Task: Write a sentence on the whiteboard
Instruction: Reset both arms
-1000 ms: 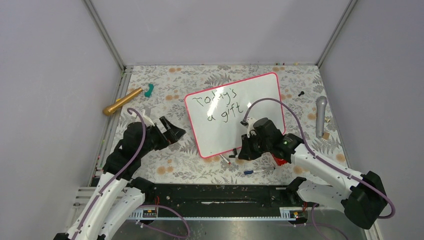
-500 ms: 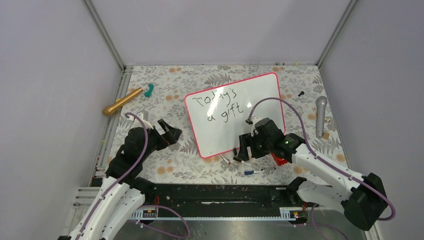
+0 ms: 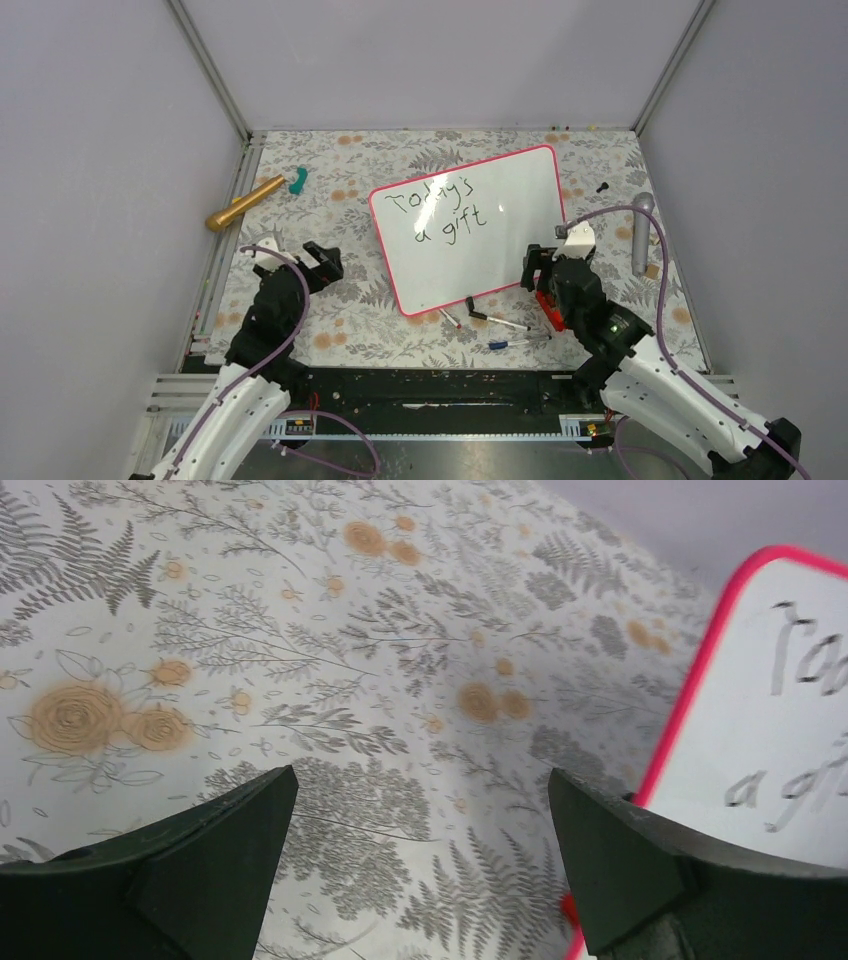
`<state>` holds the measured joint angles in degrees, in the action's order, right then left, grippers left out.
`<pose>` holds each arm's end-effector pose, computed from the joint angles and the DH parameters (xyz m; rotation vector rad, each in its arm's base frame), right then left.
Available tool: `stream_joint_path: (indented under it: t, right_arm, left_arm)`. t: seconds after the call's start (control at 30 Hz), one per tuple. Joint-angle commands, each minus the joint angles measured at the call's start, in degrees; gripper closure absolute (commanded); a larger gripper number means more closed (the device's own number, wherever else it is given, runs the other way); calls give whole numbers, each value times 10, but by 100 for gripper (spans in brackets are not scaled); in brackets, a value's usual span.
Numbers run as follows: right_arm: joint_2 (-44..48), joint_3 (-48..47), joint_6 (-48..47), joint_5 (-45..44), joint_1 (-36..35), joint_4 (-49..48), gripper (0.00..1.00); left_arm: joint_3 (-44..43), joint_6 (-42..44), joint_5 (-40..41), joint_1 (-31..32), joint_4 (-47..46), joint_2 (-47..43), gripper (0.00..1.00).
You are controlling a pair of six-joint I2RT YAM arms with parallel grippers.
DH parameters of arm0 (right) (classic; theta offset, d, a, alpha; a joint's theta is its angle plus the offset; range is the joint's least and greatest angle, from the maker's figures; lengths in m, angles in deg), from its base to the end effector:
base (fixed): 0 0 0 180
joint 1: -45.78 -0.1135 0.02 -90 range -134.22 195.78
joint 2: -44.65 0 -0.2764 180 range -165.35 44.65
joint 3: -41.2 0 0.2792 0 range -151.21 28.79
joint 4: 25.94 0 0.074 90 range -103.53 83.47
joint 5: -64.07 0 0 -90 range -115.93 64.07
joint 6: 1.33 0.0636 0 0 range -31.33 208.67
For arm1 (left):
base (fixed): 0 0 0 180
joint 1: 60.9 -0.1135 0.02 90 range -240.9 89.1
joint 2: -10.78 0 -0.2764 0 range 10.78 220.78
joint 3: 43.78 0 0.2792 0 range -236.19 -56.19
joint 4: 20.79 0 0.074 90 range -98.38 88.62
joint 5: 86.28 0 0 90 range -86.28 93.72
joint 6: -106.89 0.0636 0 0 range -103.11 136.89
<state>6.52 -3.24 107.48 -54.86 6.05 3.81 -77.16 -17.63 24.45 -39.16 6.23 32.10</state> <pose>0.1727 0.1036 0.2633 -0.0286 1.9305 0.1825 0.1611 -0.0400 0.2379 -0.4546 1.7724 -0.3637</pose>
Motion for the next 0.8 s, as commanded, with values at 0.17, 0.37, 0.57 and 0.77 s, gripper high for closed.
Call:
stream_joint_path:
  t: [0.17,0.37,0.57,0.77]
  right_arm:
    - [-48,204,-362,-201,21,-614,21]
    - [-109,208,-238,-53,181,-610,22]
    - [-255,183,-269,17,239,-686,20]
    - [-381,188,-228,76,301,-779,20]
  left_arm:
    - [75,204,87,11,-330,70,1]
    - [131,332,112,-1,-573,194,1]
    - [139,350,-2,-100,-719,361,2]
    - [95,317,-110,-178,-765,517,4]
